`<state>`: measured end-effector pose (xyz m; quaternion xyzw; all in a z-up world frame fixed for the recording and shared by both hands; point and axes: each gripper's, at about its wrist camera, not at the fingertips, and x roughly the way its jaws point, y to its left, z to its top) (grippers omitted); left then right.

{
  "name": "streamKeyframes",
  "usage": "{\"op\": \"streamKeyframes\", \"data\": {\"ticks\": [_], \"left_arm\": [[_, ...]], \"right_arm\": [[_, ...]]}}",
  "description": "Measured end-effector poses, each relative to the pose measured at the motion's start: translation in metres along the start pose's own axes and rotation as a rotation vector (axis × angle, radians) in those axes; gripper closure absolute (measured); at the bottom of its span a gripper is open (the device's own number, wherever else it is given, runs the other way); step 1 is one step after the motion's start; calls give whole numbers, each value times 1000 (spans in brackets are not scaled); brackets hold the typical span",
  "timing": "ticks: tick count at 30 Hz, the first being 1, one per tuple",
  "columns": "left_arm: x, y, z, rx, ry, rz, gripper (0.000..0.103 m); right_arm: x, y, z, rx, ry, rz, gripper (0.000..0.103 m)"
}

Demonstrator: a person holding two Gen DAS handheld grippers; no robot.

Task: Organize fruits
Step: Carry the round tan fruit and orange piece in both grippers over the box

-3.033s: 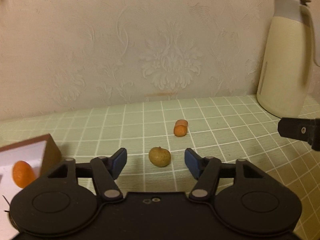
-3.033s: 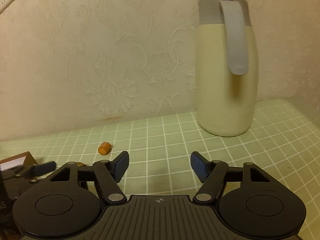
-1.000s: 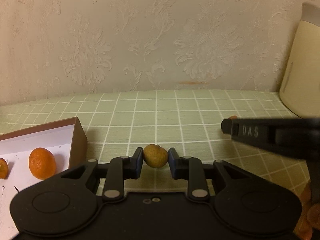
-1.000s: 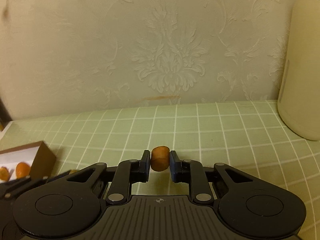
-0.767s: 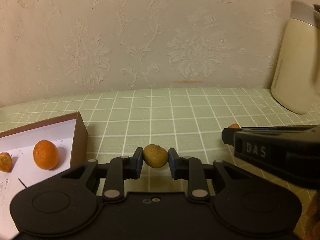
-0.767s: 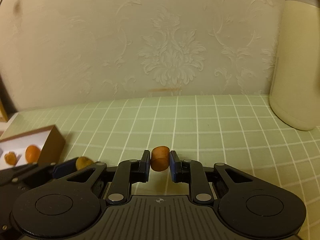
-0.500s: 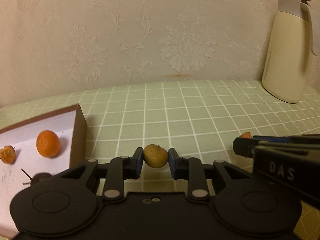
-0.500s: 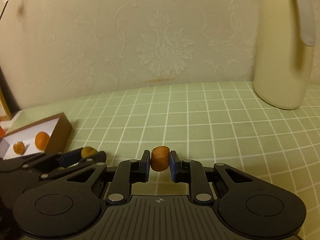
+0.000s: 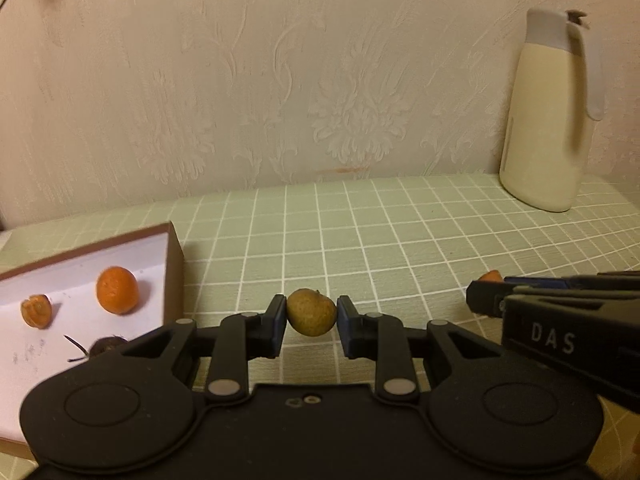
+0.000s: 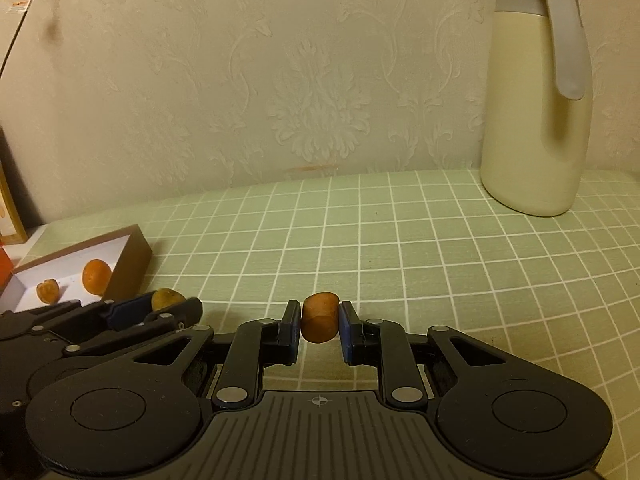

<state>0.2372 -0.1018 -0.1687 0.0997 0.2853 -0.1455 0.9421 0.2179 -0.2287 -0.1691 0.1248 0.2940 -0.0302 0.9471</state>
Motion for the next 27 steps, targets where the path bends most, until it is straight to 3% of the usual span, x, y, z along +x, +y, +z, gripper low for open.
{"op": "streamKeyframes", "data": {"ticks": [14, 27], "left_arm": [[-56, 45, 15, -61, -103, 7, 86], [-99, 116, 7, -165, -151, 137, 86]], "right_arm": [[-33, 35, -2, -30, -68, 31, 83], [-46, 108, -2, -119, -126, 171, 83]]}}
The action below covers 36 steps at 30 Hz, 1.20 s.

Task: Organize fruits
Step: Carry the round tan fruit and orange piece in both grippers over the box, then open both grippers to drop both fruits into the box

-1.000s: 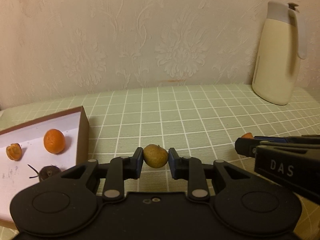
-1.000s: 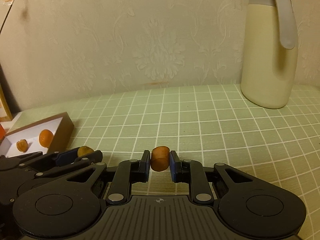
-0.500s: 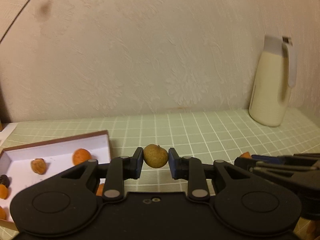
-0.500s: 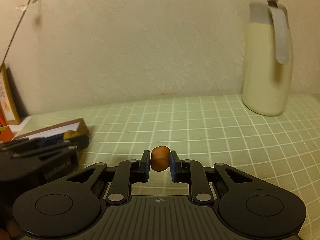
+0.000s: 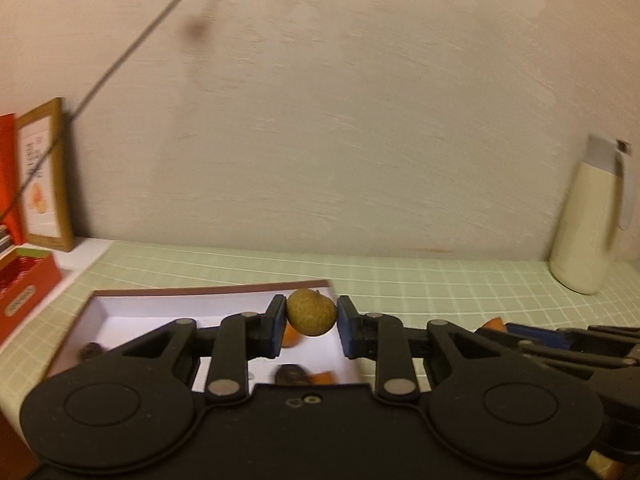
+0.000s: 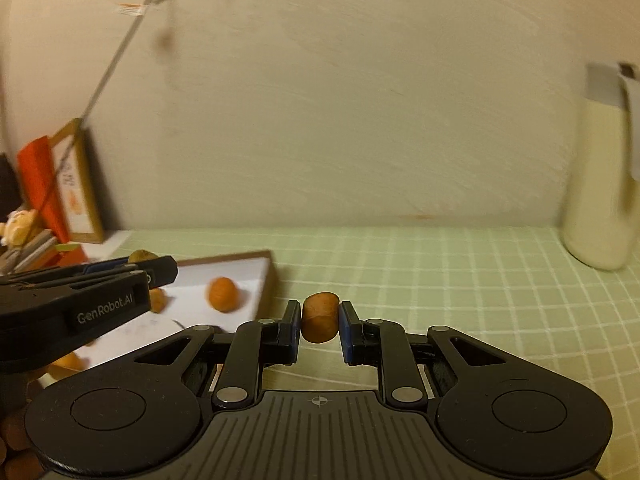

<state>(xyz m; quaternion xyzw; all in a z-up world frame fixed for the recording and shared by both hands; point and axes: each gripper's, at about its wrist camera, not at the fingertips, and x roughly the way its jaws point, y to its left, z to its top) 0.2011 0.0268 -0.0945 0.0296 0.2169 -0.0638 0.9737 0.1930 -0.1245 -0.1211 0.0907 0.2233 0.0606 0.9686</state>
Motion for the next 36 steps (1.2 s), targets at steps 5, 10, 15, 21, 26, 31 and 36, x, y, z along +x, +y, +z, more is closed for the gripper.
{"op": "streamKeyframes", "data": {"ticks": [5, 10, 15, 21, 26, 31, 36], "left_arm": [[-6, 29, 2, -41, -13, 62, 86], [-11, 59, -2, -72, -12, 124, 86], [-17, 92, -4, -98, -4, 187, 86], [-20, 121, -9, -123, 15, 231, 86], [-19, 139, -11, -142, 23, 251, 86], [-14, 150, -12, -148, 24, 258, 86], [0, 158, -10, -142, 40, 253, 86]], "right_arm": [[0, 35, 7, -45, -54, 66, 83], [3, 66, 7, -81, -77, 127, 83], [12, 86, 6, -98, -79, 163, 83], [24, 104, 5, -111, -72, 183, 83], [33, 109, 5, -125, -65, 183, 83], [48, 112, 8, -121, -56, 171, 83], [63, 113, 9, -117, -39, 153, 83]]}}
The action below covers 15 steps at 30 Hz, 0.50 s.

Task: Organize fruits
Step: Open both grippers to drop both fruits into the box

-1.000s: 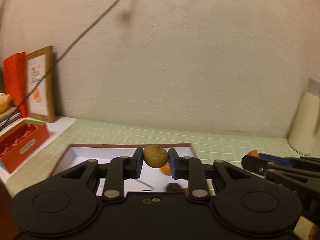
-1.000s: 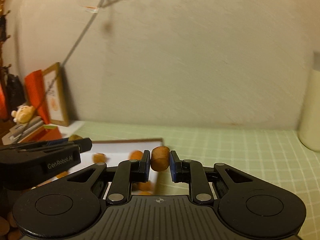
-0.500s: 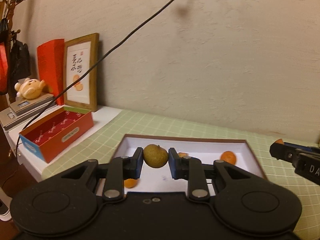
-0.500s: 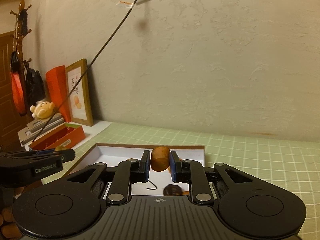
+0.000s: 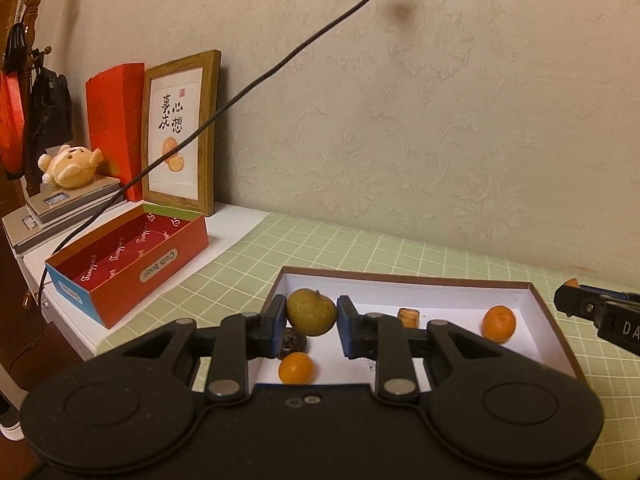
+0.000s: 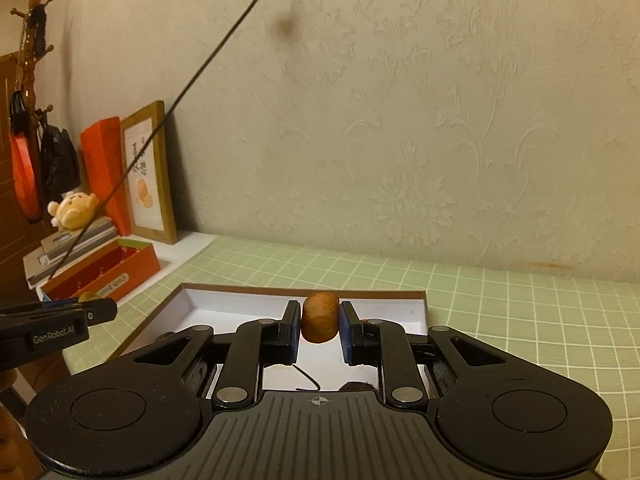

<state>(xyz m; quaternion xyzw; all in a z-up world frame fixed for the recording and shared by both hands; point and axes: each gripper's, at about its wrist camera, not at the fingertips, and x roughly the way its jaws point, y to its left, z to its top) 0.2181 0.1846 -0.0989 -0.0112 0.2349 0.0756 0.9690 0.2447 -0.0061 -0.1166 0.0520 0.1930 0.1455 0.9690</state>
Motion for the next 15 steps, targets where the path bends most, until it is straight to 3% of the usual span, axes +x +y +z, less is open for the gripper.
{"op": "streamKeyframes", "data": {"ticks": [6, 8, 9, 10, 11, 13, 15], "left_arm": [[19, -1, 4, 11, 18, -3, 83], [29, -1, 5, 12, 43, 7, 68], [33, 0, 4, 6, 60, 4, 64], [36, 0, 3, 4, 70, 8, 61], [36, 0, 3, 6, 73, 18, 56], [29, 0, 5, 12, 46, 28, 40], [18, -1, 8, 26, -5, 51, 16]], "right_arm": [[20, -6, 0, 8, 37, -33, 82], [27, -9, -1, 2, 52, -77, 82], [29, -11, -1, 5, 57, -94, 66], [29, -14, -2, 20, 53, -103, 31], [25, -17, -2, 39, 29, -113, 20], [15, -19, 1, 41, -23, -113, 17], [7, -18, 5, 40, -63, -97, 17]]}}
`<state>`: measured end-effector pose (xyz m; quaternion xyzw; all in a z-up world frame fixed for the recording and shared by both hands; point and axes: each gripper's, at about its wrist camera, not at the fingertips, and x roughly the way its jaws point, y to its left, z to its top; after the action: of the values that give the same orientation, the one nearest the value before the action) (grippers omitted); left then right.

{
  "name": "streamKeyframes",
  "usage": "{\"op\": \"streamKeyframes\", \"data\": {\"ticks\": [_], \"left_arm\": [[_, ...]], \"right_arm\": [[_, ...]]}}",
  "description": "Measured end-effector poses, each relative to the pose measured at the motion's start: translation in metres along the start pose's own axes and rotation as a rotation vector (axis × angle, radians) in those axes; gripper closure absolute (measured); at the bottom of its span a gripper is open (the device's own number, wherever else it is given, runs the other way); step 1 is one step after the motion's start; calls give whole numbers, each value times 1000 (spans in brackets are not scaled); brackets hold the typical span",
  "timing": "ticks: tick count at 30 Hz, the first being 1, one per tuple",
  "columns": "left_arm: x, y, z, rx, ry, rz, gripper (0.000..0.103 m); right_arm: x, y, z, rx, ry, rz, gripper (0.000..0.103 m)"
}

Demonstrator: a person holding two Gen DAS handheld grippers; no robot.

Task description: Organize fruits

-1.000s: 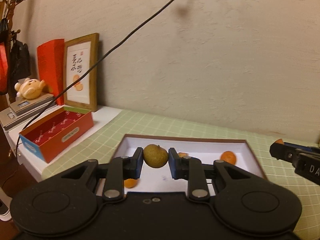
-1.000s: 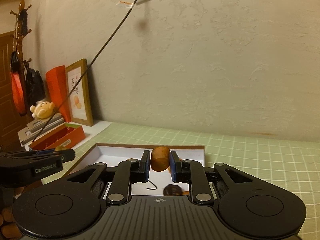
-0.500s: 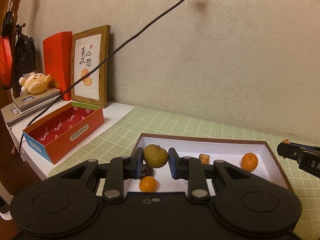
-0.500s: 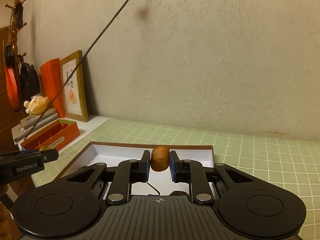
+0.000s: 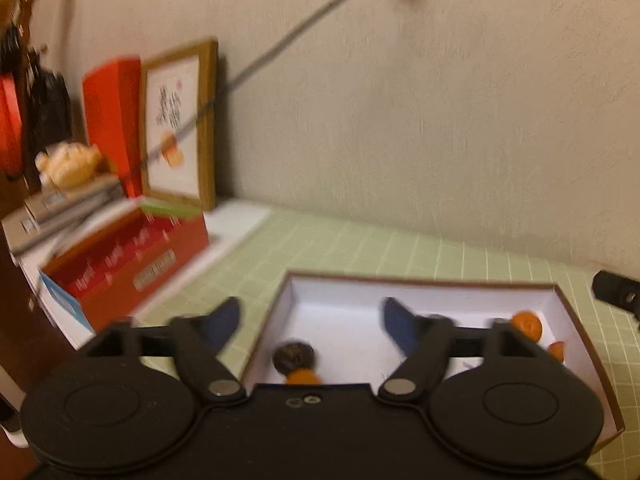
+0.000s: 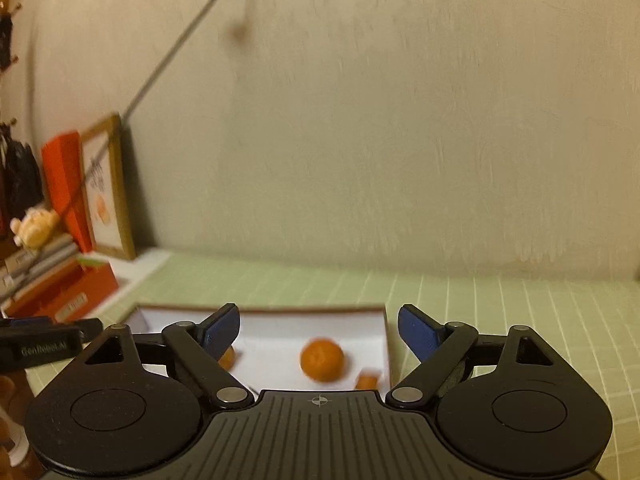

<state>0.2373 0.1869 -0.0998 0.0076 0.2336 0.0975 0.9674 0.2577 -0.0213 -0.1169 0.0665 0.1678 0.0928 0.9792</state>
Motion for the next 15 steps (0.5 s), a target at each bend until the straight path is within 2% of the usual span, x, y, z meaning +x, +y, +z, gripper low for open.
{"op": "streamKeyframes", "data": {"ticks": [2, 3, 4, 10, 15], "left_arm": [[-9, 1, 3, 0, -31, 16, 10], [-12, 3, 4, -7, -33, 14, 10], [-13, 3, 5, -9, -32, 18, 10], [-19, 1, 6, 20, -44, 59, 6], [-19, -6, 4, 38, -30, 54, 6]], "right_arm": [[-8, 0, 3, 2, -33, 17, 12], [-10, 1, 4, -1, -38, 21, 5], [-13, 1, 4, 0, -49, 28, 3], [-18, 1, 8, 5, -41, 51, 0], [-13, -7, 5, 38, 27, 67, 0]]}}
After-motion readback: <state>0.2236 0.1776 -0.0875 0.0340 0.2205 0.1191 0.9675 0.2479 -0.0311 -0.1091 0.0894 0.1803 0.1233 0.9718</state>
